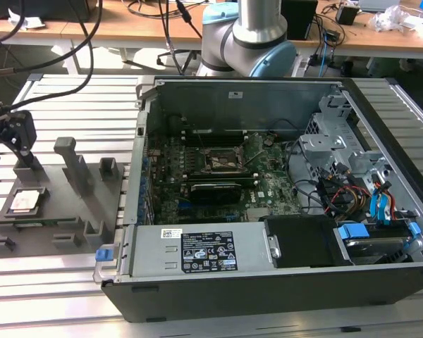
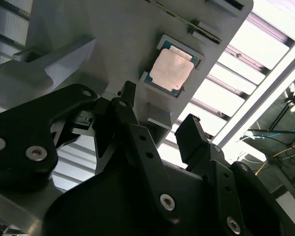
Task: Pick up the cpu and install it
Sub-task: 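Pick up the cpu and move it towards the insertion slot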
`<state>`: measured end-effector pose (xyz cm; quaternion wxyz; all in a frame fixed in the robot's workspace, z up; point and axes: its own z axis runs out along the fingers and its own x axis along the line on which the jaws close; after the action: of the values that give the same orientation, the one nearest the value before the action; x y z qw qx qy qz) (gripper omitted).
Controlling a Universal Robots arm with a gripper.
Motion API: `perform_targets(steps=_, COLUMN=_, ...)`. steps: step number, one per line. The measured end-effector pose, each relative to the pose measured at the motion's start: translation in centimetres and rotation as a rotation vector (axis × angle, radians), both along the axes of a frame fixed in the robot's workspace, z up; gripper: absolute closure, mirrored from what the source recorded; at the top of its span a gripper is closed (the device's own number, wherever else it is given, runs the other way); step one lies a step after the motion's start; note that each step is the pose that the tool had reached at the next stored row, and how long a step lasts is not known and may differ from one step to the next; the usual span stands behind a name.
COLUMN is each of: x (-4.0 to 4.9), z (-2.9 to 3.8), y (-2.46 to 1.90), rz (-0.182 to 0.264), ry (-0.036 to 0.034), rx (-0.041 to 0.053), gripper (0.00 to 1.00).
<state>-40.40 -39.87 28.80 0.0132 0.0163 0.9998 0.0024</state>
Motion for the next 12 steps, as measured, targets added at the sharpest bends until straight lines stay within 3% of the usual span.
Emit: perform_targets(steps=12, x=0.00, z=-0.74, y=0.00, rz=0.000, ry=0.0000, rx=0.0000, gripper=0.40)
